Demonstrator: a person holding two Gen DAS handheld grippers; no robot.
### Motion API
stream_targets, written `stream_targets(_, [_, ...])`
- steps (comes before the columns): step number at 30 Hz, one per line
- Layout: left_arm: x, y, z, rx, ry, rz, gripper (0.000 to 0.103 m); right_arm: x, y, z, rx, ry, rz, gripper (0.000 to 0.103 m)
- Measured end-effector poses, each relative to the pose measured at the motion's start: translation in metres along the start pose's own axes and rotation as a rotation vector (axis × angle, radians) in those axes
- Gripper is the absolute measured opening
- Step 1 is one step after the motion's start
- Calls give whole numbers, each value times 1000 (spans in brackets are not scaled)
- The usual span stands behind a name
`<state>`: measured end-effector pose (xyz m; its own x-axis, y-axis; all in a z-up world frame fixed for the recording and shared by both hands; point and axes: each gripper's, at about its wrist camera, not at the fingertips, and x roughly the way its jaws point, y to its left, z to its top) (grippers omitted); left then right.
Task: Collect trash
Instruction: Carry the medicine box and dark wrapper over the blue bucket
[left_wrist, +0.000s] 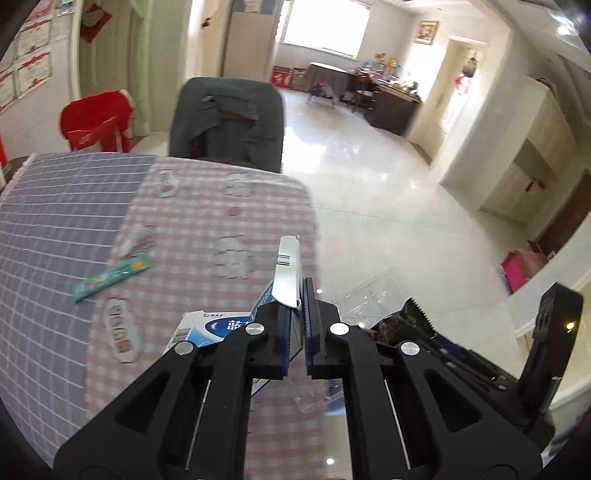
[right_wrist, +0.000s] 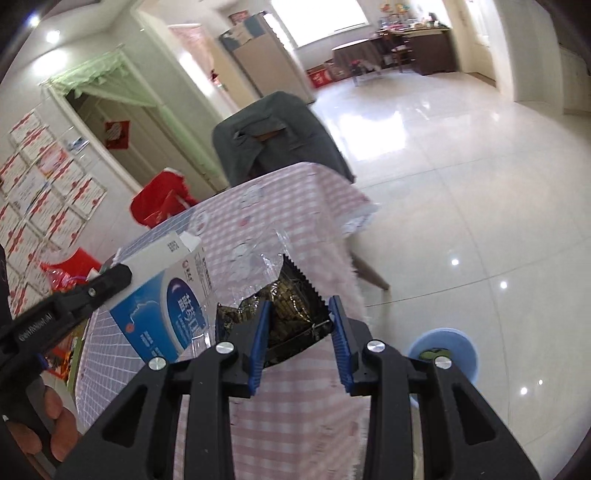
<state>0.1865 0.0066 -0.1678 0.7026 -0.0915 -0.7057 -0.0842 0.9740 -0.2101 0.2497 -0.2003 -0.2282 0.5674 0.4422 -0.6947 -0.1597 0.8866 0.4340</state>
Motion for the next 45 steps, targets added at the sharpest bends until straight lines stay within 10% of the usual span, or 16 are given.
stream_targets(20, [58, -141, -7, 67, 95, -198, 6, -49, -107, 1, 22, -54, -315, 32])
stream_targets(45, [96, -180, -27, 94, 199, -235, 6, -83, -132, -5, 122, -133, -364, 55])
